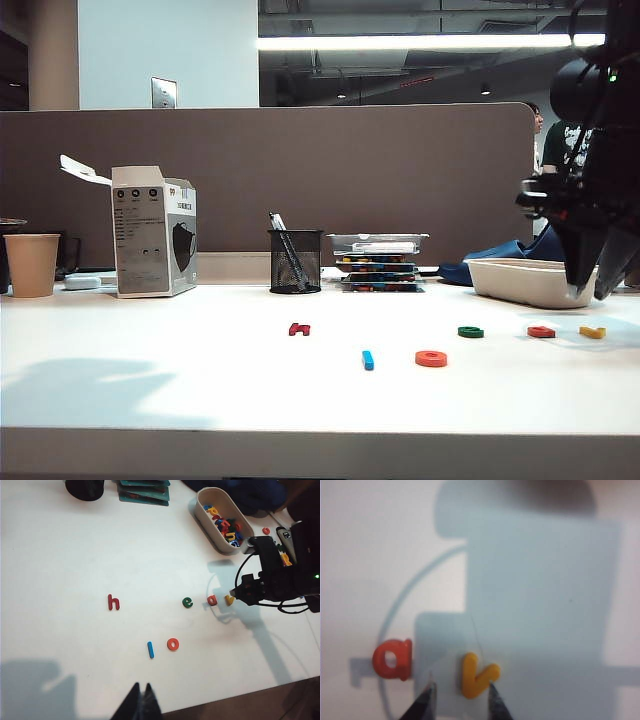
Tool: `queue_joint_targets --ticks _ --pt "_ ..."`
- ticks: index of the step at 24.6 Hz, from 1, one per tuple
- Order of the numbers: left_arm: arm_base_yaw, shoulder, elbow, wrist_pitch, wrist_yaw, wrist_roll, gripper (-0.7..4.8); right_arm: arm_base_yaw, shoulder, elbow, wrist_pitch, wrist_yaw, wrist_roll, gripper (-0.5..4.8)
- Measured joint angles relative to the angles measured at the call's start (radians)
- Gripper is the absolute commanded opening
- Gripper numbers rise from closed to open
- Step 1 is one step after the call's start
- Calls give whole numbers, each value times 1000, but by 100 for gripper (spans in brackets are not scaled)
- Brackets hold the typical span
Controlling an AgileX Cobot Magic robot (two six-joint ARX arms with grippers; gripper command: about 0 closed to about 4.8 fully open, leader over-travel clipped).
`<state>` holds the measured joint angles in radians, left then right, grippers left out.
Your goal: Select the appropriate letters from the row of letter magnets placed on the table to arrange into the word "love".
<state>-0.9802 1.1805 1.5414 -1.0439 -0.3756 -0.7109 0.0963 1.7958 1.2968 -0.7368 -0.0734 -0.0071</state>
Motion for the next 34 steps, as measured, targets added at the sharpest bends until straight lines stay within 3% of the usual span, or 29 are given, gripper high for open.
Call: queue_joint_targets --ticks 7,34 --pt "0 0 0 0 0 0 -5 3 73 2 69 -33 -16 126" --pt "0 0 0 0 0 0 -5 -6 92 5 35 -32 -42 111"
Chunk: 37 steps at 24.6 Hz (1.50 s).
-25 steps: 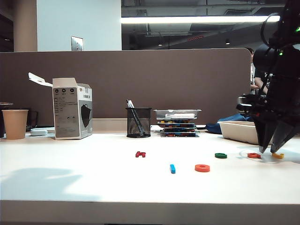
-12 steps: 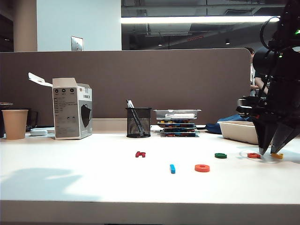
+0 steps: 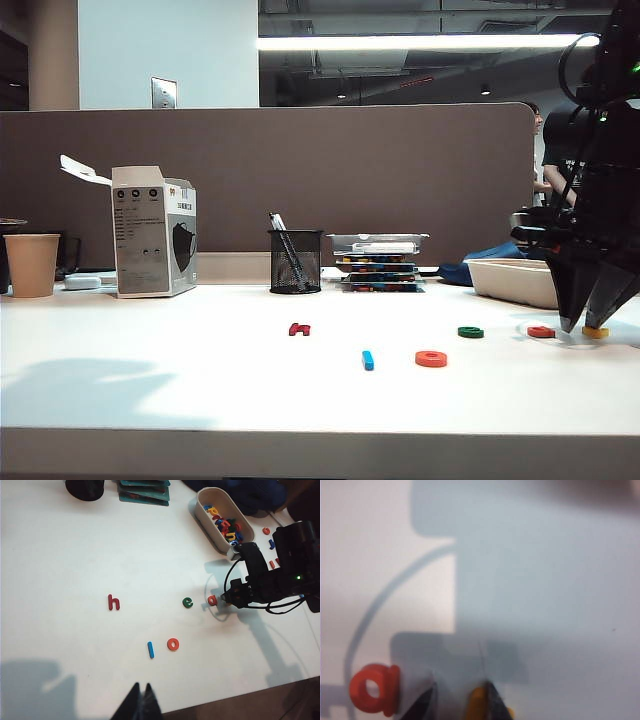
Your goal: Select the appropriate letters from the row of letter magnets placed on the table to arrange into the word "love".
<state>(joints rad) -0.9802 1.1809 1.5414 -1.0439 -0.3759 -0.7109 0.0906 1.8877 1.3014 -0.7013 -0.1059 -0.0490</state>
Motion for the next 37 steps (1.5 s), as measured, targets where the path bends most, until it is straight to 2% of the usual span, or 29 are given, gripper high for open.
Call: queue_joint_targets --ticks 15,18,24,27,37 --pt "0 0 0 0 0 0 -5 0 -3 2 -41 53 -2 100" --pt "0 0 0 0 0 0 -5 0 -3 2 -41 54 -2 61" --pt "0 0 0 0 0 0 -5 0 -3 2 -42 59 -2 44" --pt "0 0 0 0 0 0 -5 0 -3 2 -42 64 -2 -1" --pt "0 0 0 0 0 0 -5 0 -10 1 -50 79 -2 -5"
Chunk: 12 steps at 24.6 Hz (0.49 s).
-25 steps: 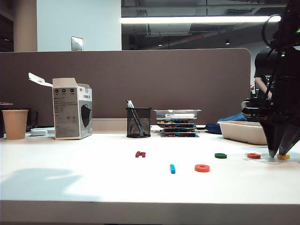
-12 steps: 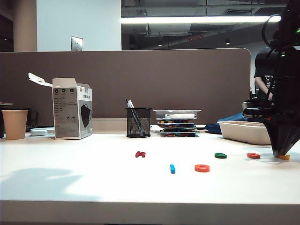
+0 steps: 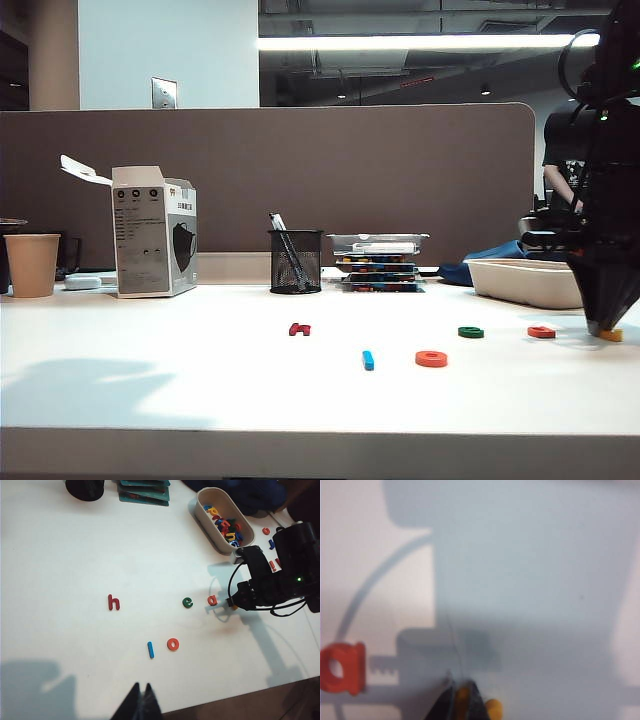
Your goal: Select the appropriate letters from the row of letter magnets placed on the table to arrange into the word "love".
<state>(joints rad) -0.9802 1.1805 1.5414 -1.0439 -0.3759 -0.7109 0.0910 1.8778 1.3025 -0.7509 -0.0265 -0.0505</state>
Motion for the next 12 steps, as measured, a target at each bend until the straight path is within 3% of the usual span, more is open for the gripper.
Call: queue_joint_targets --ticks 7,12 --pt "0 0 0 0 0 0 -5 5 -116 -7 -45 -47 20 -6" --pt "0 0 0 0 0 0 -5 111 -188 -66 -61 -68 96 -6"
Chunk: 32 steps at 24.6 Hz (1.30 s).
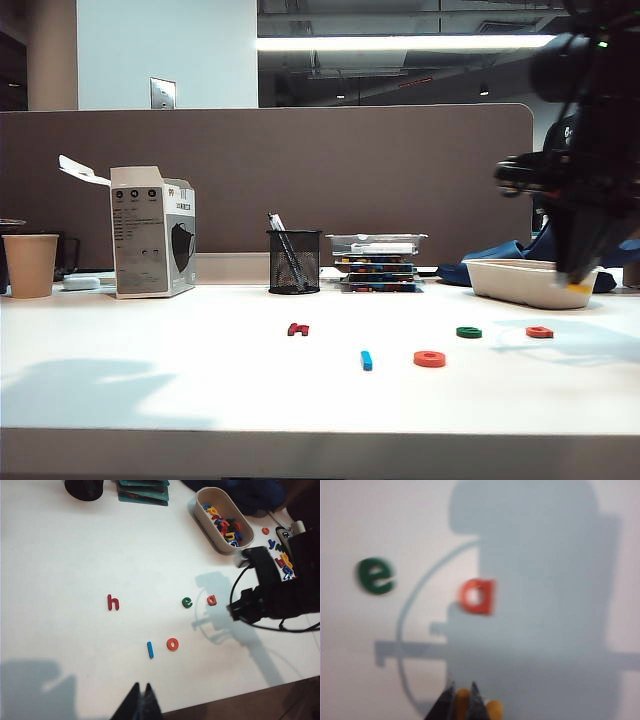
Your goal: Select the appropriate letters from the row of letter magnets placed on the table to arrange into the word "love".
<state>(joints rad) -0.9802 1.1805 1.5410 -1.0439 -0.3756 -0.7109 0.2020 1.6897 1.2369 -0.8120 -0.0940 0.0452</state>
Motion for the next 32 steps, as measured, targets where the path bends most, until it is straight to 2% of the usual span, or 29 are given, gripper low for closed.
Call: queue_joint_targets --ticks 8,15,32 --pt "0 0 0 0 0 0 -5 120 -5 -145 139 -6 129 -6" --pt "0 0 0 0 0 0 -5 192 -6 -187 230 -15 184 -6" --pt "0 0 0 0 0 0 -5 211 -13 -232 226 -15 198 3"
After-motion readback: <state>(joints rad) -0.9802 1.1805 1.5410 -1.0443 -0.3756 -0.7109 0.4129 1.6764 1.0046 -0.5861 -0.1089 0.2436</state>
